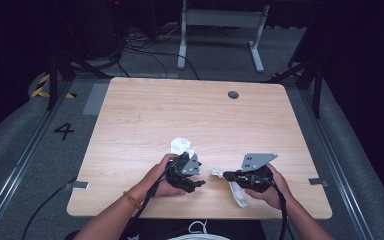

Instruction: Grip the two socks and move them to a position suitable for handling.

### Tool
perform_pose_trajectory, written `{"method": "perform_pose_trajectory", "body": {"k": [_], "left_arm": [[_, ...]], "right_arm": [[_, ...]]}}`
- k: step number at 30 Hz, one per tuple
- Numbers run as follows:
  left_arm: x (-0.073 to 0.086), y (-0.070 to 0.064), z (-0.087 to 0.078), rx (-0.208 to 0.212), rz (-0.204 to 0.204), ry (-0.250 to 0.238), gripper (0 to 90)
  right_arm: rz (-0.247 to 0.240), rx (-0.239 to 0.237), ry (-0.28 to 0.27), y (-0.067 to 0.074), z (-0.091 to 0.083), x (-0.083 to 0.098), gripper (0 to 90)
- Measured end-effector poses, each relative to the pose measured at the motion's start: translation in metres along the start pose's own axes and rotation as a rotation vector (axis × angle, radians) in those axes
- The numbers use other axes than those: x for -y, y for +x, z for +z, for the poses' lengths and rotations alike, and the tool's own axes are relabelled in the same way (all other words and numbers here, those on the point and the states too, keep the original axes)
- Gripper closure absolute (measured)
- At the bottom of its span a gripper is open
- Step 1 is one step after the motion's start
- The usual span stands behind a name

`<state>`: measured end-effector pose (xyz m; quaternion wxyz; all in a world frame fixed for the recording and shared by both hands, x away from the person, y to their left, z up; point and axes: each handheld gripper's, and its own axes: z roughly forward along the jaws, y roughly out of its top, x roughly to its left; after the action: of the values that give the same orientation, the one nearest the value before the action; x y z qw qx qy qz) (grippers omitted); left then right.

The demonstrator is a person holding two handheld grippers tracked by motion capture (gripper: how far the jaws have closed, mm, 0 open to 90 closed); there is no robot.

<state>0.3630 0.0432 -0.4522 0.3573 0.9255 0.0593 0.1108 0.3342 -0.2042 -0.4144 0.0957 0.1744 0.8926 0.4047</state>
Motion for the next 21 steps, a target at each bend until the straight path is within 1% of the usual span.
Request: {"method": "perform_pose_trajectory", "body": {"k": [1,2,4,5,6,7,9,10,11,12,13,15,16,17,18,19,20,21], "left_arm": [[-0.004,-0.001,0.006,0.009,0.006,-0.001,38.4],[-0.006,-0.002,0.009,0.010,0.008,0.004,39.3],[-0.009,-0.003,0.015,0.020,0.014,0.010,41.0],[-0.010,-0.005,0.019,0.030,0.021,0.017,45.0],[-0.011,-0.006,0.021,0.037,0.025,0.016,50.8],[-0.012,-0.007,0.023,0.041,0.029,0.012,62.4],[-0.013,-0.007,0.023,0.047,0.030,0.006,75.0],[-0.013,-0.007,0.023,0.047,0.030,0.006,77.4],[-0.013,-0.006,0.022,0.052,0.023,-0.001,77.4],[-0.013,-0.004,0.021,0.057,0.018,-0.006,82.7],[-0.013,-0.004,0.021,0.057,0.018,-0.006,84.1],[-0.012,-0.002,0.019,0.060,0.003,-0.016,84.1],[-0.012,-0.002,0.019,0.060,-0.005,-0.012,83.3],[-0.011,-0.001,0.019,0.046,-0.016,-0.009,82.4],[-0.012,-0.001,0.019,0.027,-0.019,-0.002,80.3],[-0.012,0.000,0.020,0.024,-0.026,0.000,79.7],[-0.012,0.001,0.021,0.031,-0.038,0.001,79.9],[-0.013,0.002,0.022,0.024,-0.023,0.009,80.2]], "right_arm": [[-0.005,-0.014,-0.012,0.001,0.000,-0.001,88.6],[-0.002,-0.036,-0.025,0.004,-0.002,-0.003,88.5],[-0.008,-0.040,-0.032,0.007,-0.004,-0.004,88.5],[-0.006,-0.042,-0.037,0.007,-0.005,-0.005,88.5],[-0.002,-0.050,-0.047,0.007,-0.006,-0.005,88.6],[0.008,-0.054,-0.056,0.006,-0.007,-0.004,88.6],[0.019,-0.047,-0.057,0.003,-0.007,-0.001,88.5],[0.019,-0.047,-0.057,0.003,-0.007,-0.001,88.5],[0.021,-0.044,-0.060,0.002,-0.008,0.000,88.5],[0.054,-0.048,-0.074,-0.004,-0.009,0.004,88.5],[0.054,-0.048,-0.074,-0.004,-0.009,0.004,88.5],[0.073,-0.035,-0.078,-0.009,-0.011,0.006,88.5],[0.078,-0.024,-0.076,-0.011,-0.011,0.007,88.6],[0.080,-0.015,-0.075,-0.012,-0.011,0.008,88.5],[0.088,-0.004,-0.070,-0.016,-0.011,0.010,88.6],[0.091,0.001,-0.062,-0.018,-0.011,0.011,88.6],[0.096,0.009,-0.059,-0.021,-0.010,0.013,88.6],[0.103,0.018,-0.056,-0.024,-0.009,0.015,88.6]]}}
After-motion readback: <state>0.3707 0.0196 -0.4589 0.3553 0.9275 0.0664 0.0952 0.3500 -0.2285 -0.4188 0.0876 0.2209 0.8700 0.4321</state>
